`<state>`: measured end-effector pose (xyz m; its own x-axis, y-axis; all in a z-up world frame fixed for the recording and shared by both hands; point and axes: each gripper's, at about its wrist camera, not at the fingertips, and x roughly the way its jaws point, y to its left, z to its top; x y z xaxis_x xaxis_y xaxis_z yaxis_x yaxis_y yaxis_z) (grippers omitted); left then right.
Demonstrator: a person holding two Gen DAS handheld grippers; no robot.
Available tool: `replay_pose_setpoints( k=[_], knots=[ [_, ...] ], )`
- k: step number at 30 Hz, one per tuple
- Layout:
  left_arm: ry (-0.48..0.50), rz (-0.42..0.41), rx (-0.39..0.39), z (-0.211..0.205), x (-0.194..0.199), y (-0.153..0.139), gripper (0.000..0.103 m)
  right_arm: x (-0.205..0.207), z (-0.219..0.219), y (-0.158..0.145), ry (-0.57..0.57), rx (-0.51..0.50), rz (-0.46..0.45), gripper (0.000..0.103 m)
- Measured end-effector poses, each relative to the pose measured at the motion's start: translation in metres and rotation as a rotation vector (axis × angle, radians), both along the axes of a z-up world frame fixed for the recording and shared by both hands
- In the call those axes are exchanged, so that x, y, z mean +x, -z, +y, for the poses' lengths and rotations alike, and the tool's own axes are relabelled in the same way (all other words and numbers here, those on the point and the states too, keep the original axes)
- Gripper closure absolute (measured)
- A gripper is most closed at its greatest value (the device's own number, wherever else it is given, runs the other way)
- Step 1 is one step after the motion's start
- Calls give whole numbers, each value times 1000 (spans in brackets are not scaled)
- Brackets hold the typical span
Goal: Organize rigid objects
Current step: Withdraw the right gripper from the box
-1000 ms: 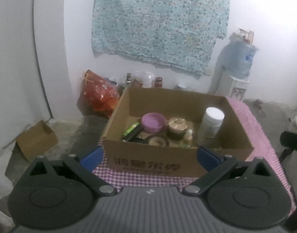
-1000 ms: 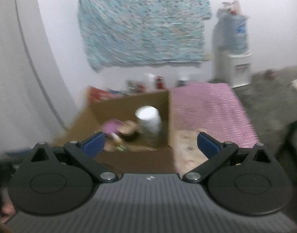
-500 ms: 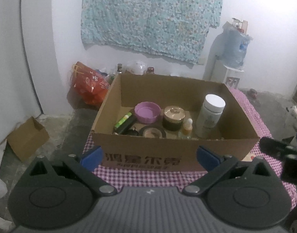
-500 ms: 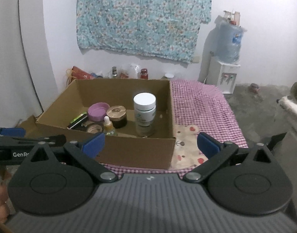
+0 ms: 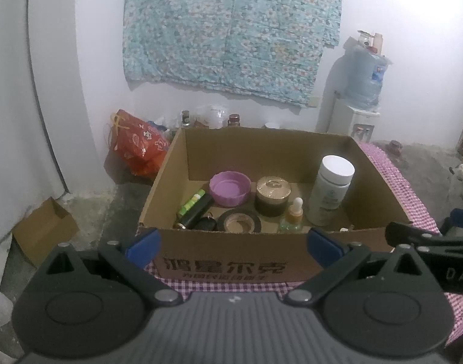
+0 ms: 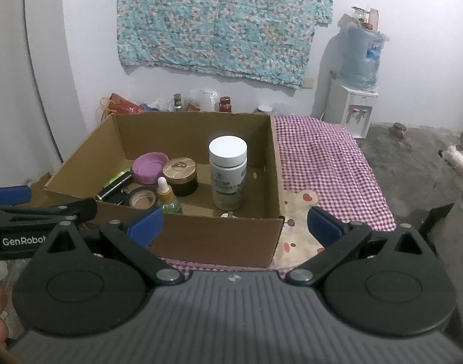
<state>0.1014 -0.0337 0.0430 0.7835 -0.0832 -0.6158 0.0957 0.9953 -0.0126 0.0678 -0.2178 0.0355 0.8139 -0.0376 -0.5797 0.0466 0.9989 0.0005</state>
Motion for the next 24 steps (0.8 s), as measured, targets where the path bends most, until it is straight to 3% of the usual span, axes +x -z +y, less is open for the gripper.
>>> replay_pose_setpoints(
  k=[24],
  knots=[
    [3,2,11,16,0,2,1,2,1,3,-5,4,15,1]
  ],
)
